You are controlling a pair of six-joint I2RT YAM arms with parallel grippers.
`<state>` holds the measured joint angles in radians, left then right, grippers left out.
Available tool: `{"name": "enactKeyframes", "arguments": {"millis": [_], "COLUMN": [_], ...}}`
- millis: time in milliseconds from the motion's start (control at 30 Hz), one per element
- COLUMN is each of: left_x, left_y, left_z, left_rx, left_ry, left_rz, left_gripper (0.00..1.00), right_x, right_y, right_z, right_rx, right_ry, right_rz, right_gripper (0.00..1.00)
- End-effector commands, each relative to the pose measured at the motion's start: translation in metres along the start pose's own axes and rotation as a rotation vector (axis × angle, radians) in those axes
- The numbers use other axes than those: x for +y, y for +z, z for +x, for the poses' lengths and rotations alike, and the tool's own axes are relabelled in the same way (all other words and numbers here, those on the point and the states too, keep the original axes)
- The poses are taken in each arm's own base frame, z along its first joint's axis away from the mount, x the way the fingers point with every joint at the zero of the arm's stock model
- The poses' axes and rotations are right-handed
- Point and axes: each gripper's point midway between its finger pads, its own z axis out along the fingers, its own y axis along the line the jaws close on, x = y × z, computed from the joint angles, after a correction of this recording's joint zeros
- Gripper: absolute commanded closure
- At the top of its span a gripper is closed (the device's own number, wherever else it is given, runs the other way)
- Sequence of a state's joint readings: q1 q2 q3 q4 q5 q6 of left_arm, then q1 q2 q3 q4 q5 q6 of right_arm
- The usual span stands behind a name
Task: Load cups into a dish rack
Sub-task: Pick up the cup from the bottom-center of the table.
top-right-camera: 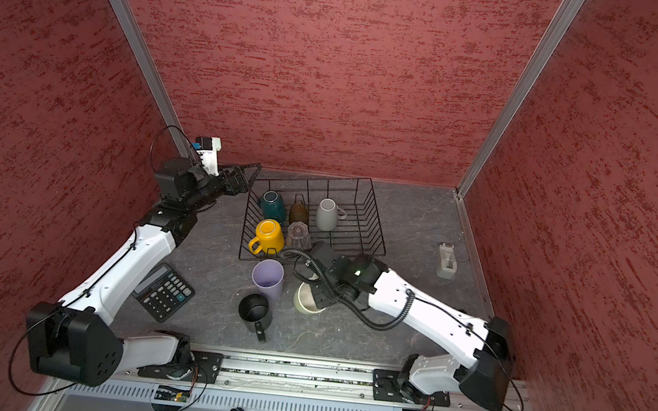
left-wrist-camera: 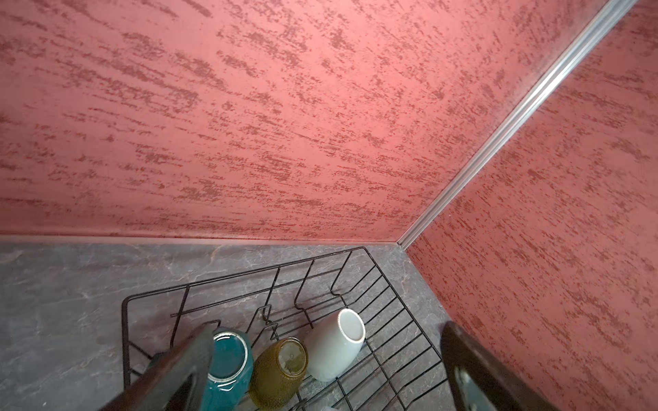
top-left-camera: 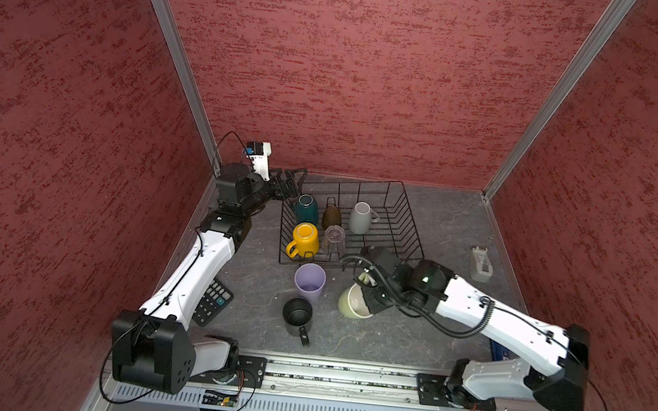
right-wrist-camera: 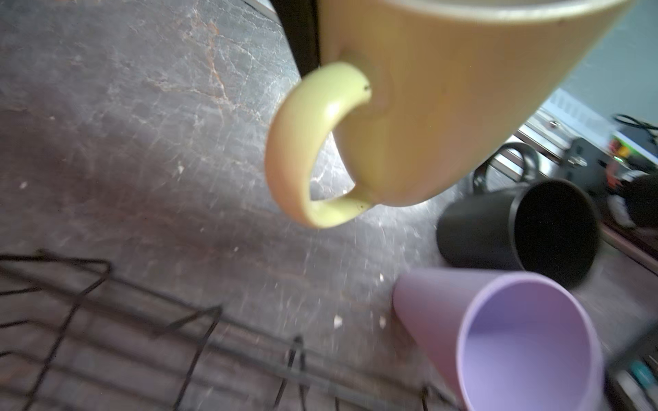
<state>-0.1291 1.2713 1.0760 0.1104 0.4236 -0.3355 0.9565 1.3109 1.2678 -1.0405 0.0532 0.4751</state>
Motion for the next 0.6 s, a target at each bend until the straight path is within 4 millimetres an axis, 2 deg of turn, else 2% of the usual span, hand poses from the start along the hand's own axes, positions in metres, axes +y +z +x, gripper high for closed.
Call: {"name": "enactKeyframes", "arguments": {"millis": [0,200,300,433,567], "left_x": [-0.043,-0.096,-0.116,-0.13,-0.142], "left_y": [-0.005,-0.007,-0.009,-0.011,-0.016], "left_z": [-0.014,0.017,0.036,0.066,0.087], "left_rx": [-0.098,-0.14,-0.142,-0.123,-0.114], "left_ry": [0.199,0.457,0.573,0.677,0.716], "left_rz": [0.149,0.362,0.472,0.61,0.773], "left_gripper": [0.0,0.0,0.0,0.0,0.0], "right_x": [-0.005,-0.032,-0.043,-0.055,-0.051], "right_y": [-0.038,-0.059,-0.066,-0.079,-0.088], "right_z": [-0.037,-0.096,-0.124,-0.152,-0.164], "right_rx": [-0.136,-0.316,-0.402,-0.494,-0.51], "right_ry": [0.112,0.253,0.306,0.344,0.335], "right_rz": [-0.106,-0.284,-0.376,-0.493,-0.607], "right_gripper": [1.0,1.0,1.0,1.0,1.0]}}
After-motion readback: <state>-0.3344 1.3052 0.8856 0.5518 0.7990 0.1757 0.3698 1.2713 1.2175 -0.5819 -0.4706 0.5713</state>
